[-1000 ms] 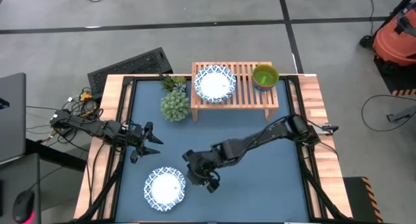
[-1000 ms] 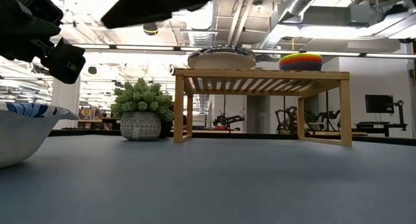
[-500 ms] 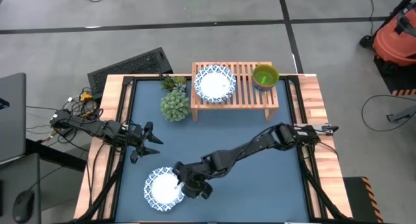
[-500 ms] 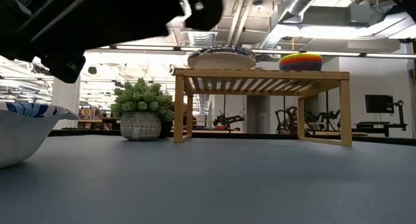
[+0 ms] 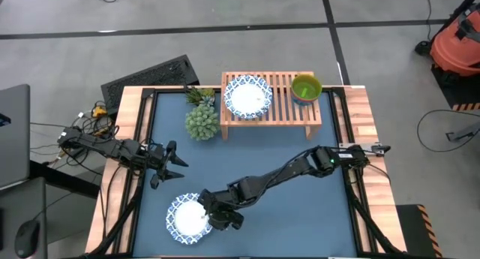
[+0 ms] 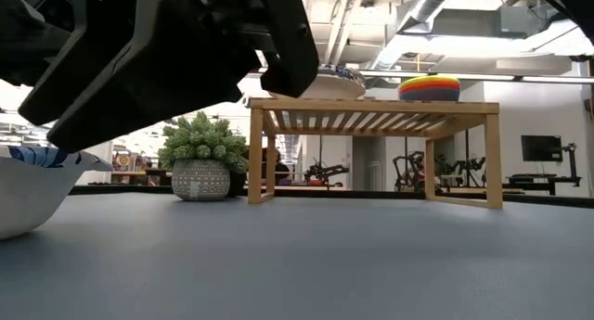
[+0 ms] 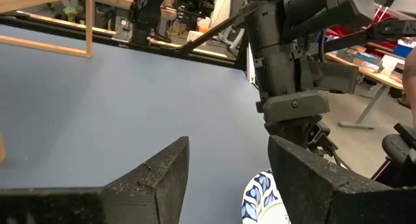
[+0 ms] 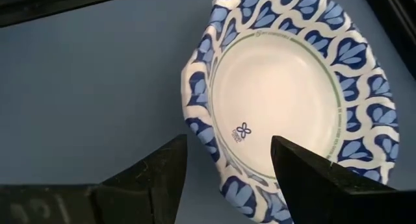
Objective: Place and stack bowls onto a shelf
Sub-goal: Stack the white bowl on top of the white bowl on the shelf
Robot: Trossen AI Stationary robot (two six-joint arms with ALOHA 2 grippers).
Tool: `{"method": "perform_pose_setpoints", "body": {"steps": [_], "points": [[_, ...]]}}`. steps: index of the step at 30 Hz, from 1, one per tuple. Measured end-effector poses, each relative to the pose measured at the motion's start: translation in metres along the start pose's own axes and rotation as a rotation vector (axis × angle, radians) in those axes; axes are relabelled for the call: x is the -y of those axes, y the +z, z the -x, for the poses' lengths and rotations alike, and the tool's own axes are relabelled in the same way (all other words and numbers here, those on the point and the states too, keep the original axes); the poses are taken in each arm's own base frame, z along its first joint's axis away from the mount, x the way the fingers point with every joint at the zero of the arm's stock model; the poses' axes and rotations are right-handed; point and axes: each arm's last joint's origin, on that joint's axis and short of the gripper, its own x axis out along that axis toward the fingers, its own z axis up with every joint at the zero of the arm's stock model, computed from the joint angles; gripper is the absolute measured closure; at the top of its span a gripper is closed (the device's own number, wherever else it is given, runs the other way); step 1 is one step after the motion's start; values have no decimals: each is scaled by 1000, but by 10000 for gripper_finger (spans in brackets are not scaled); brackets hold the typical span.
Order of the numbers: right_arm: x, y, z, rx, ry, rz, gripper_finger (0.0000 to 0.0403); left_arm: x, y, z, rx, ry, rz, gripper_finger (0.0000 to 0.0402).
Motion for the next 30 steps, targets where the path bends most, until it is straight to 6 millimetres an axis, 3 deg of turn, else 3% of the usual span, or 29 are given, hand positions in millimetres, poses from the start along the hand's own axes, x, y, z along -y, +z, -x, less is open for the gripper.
{"method": "perform_pose_setpoints", "body": {"steps": [8,12,19,23,30], "points": [[1,-1,0,-2,2,5,154,0,0,0,0,0,-7,205],[-3,-9,-14,-23,11,2,154,0,0,0,0,-1,-2,205],[-4,-16,-21,-116,-70,-8,165,0,0,0,0,-1,0,205],[-2,-15,-21,-125,-99,-4,212,0,0,0,0,-2,0,205],[-2,-12,-20,-107,-112,0,328,0,0,0,0,-1,-8,205]]}}
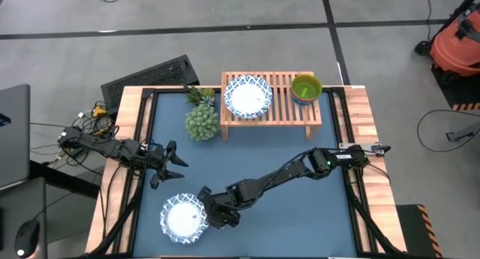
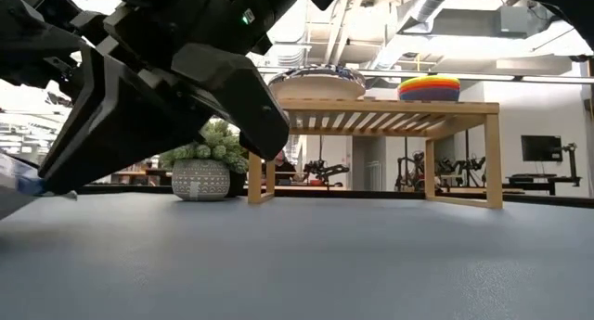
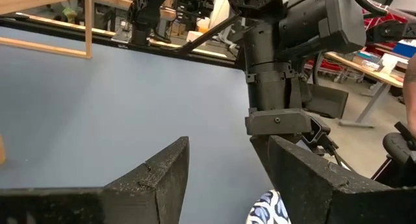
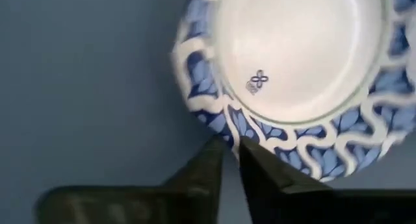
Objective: Place and stack bowls onto a shelf
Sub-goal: Stack the white bowl on top of the white bowl on the shelf
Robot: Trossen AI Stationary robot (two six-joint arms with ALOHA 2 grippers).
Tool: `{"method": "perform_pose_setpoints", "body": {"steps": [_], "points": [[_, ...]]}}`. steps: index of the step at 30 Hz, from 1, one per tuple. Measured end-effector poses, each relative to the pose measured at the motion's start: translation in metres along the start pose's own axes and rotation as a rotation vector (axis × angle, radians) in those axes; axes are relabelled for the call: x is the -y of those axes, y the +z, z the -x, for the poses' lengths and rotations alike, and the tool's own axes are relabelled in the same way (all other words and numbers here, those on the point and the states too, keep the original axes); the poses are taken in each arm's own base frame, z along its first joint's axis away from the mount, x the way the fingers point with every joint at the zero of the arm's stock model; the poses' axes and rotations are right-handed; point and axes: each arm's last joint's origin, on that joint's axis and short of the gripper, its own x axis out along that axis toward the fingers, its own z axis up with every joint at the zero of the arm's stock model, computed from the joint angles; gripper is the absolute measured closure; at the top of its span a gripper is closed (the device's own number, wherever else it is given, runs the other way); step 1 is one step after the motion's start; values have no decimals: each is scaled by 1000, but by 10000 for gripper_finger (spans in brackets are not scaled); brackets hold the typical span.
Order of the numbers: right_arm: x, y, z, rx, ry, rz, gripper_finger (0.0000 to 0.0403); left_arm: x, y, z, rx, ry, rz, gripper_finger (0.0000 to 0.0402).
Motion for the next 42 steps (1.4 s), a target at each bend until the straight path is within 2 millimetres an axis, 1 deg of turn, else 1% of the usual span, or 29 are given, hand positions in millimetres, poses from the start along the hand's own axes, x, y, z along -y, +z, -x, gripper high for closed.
{"method": "perform_pose_setpoints", "body": {"steps": [3,4,7,10,13,15,19,22,25,27,30,32,34,36,38,42], "points": [[-2,2,0,2,2,3,378,0,0,0,0,0,-3,205],[-2,1,0,2,2,-1,385,0,0,0,0,0,-3,205],[-2,2,0,-3,-4,-34,383,0,0,0,0,0,-3,205],[-2,0,1,-43,-28,-87,384,0,0,0,0,0,-1,205],[-3,-3,5,-87,-4,-168,384,0,0,0,0,0,48,205],[-5,-6,6,-117,12,-230,376,0,0,0,4,-2,143,205],[-8,-10,11,-178,44,-310,358,0,0,0,-3,-13,439,205],[-8,-10,12,-190,49,-334,361,5,2,1,-52,-125,585,205],[-8,-10,13,-194,51,-348,373,11,3,2,-149,-195,716,205],[-9,-11,13,-198,53,-355,380,16,6,3,-166,-262,723,205],[-10,-12,13,-222,64,-383,382,25,26,8,-81,-358,637,205],[-11,-13,13,-228,65,-410,375,29,37,11,-42,-359,588,205],[-11,-14,14,-238,67,-432,364,32,44,13,-53,-317,563,205],[-12,-14,14,-243,68,-445,357,33,45,12,-104,-264,564,205],[-12,-14,14,-243,67,-451,355,35,41,8,-198,-216,589,205],[-13,-15,14,-256,75,-456,358,43,31,-5,-352,-225,649,205]]}}
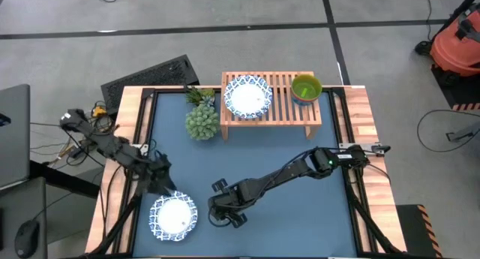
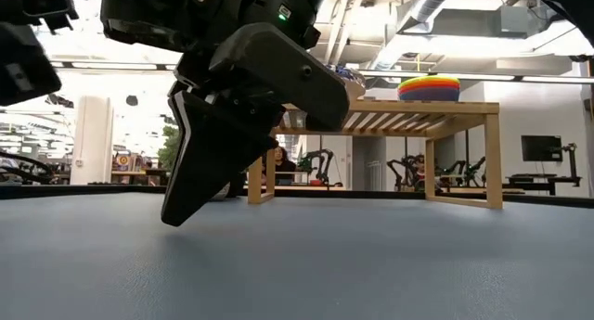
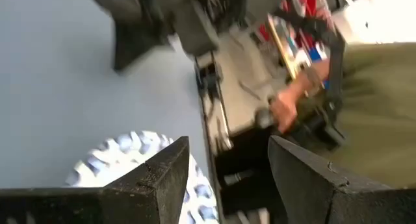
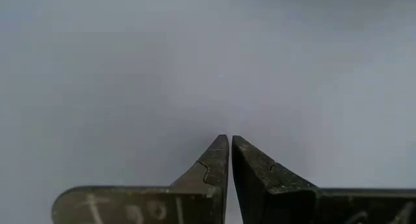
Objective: Place and stack bowls onto a shelf
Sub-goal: Stack the white bowl on top of the white bowl on the shelf
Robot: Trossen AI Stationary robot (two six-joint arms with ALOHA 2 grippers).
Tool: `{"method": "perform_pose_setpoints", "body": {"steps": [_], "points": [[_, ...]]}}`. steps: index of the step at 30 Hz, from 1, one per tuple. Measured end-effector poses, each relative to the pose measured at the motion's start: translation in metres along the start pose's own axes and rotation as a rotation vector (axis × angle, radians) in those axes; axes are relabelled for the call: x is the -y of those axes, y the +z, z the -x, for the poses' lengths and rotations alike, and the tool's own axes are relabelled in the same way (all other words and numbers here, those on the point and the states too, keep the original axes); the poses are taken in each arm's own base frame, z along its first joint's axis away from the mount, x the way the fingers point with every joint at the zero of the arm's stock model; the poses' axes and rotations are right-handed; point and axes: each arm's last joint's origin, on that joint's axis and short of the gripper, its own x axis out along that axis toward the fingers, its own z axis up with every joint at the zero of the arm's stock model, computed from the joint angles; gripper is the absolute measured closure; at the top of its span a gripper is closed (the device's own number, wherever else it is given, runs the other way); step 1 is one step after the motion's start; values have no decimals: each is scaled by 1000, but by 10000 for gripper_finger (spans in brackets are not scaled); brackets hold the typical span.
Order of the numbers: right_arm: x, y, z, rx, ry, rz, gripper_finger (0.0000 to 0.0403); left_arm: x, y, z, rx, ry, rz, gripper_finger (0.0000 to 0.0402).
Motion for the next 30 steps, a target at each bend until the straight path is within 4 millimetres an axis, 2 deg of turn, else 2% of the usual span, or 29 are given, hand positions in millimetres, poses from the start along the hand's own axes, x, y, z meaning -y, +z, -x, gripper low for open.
{"method": "perform_pose_setpoints", "body": {"steps": [6,13,21,25,30], "points": [[0,-2,0,-17,5,2,369,2,-17,-28,-170,29,105,205],[0,-2,0,-19,5,2,375,-6,-42,-50,-270,279,175,205],[-1,-2,0,-22,6,3,370,-28,-63,-63,-359,519,232,205],[-1,-3,0,-30,8,3,374,-33,-64,-71,-329,550,224,205],[-1,-6,0,-64,16,-5,372,-33,-57,-84,-207,483,139,205]]}}
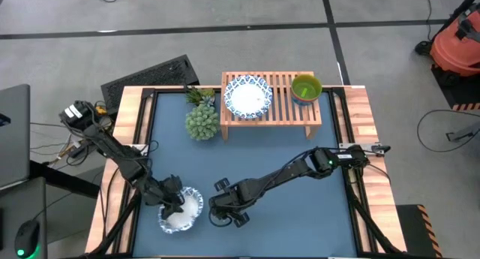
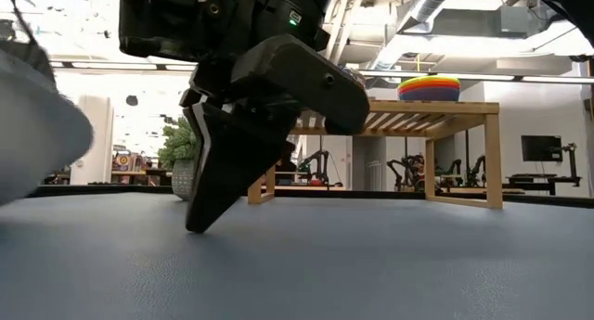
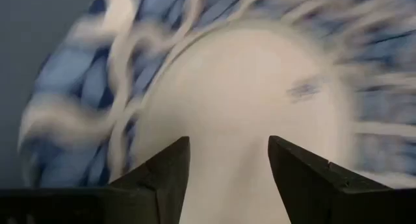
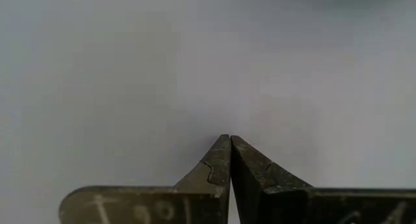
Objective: Place and stack bowls onto a shelf
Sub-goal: Stack the white bowl on top of the white bowl on the shelf
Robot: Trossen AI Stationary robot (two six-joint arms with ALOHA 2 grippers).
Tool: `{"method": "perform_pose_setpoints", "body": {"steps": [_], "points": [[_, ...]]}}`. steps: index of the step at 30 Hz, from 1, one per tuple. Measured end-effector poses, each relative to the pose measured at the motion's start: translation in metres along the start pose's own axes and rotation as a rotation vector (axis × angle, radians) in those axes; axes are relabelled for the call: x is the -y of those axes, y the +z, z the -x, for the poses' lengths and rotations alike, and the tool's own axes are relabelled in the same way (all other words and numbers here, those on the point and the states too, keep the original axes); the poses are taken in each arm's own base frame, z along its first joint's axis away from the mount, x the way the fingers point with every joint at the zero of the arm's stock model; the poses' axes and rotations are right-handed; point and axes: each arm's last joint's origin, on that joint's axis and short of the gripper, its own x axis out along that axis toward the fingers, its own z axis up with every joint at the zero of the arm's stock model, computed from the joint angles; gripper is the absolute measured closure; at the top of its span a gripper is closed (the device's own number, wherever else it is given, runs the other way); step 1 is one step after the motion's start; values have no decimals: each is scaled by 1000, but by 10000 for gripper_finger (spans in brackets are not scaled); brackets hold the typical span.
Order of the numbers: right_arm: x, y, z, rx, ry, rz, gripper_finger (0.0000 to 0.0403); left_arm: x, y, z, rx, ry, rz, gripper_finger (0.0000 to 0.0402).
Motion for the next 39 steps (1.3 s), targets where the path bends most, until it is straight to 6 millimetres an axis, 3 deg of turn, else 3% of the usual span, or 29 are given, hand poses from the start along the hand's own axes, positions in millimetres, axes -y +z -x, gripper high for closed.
{"method": "perform_pose_setpoints", "body": {"steps": [7,14,19,23,31,36,39], "points": [[4,-7,20,-80,14,-30,374,5,23,-9,174,-75,-68,205],[15,-6,52,-57,2,-70,370,34,57,-5,289,-191,-246,205],[24,3,75,55,-24,-37,369,59,74,6,239,-285,-355,205],[26,19,86,233,-16,28,368,61,75,22,117,-175,-291,205],[24,38,79,435,-5,100,346,60,61,76,75,-137,-82,205],[15,40,58,440,-14,197,281,45,47,103,58,-49,37,205],[15,42,47,453,-16,167,233,31,38,111,2,62,97,205]]}}
